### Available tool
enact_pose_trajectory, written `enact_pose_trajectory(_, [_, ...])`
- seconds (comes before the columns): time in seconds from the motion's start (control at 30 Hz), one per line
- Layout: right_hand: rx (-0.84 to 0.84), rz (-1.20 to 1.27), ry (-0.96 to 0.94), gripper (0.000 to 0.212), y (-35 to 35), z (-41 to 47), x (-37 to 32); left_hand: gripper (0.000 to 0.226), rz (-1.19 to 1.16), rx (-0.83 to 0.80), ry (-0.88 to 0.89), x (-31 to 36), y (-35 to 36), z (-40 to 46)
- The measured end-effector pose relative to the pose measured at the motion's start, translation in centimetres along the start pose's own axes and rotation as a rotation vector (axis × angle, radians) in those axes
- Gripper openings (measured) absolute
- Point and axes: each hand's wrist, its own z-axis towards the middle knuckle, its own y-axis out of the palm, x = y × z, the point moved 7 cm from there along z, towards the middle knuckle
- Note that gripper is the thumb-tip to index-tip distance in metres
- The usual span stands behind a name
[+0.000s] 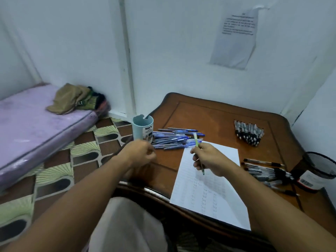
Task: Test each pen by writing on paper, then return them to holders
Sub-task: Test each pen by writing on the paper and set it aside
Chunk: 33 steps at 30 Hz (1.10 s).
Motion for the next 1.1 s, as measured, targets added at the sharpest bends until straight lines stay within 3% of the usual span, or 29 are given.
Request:
enact_pose_trajectory(0.13, [-0.021, -0.163, -0.147, 0.024, 5.6, 1.1, -5.1, 0.040, 0.054, 0.009, -0.154, -6.2, -2.4, -4.8])
enact_pose_trajectory(0.33, [-0.181, -0.251, -0.311, 0.017, 15.9, -0.3, -11.6, 0.024, 0.042, 0.057, -0.395, -14.7, -5.0, -14.4])
enact_pose_trajectory(0.47, [-0.293, -0.343, -0.386, 0.027, 22.5, -2.7, -14.3, 0.024, 0.043, 0.077, -0.541, -19.1, -5.7, -20.9])
enact_pose_trajectory(0.53, [-0.320, -0.324, -0.401, 0.034, 25.5, -3.5, -14.7, 0.025, 0.053, 0.075, -0.601, -20.6, -5.8, -23.8])
enact_pose_trajectory(0.8, [-0.475, -0.494, -0.412, 0.024, 36.0, -6.5, -13.4, 0.025, 0.031, 0.040, -0.719, -24.0, -4.5, -32.0])
enact_pose_trajectory(1.1, [-0.552, -0.650, -0.395, 0.027, 41.8, -7.7, -10.1, 0.027, -0.035, 0.039, -0.798, -26.6, -2.7, -35.8])
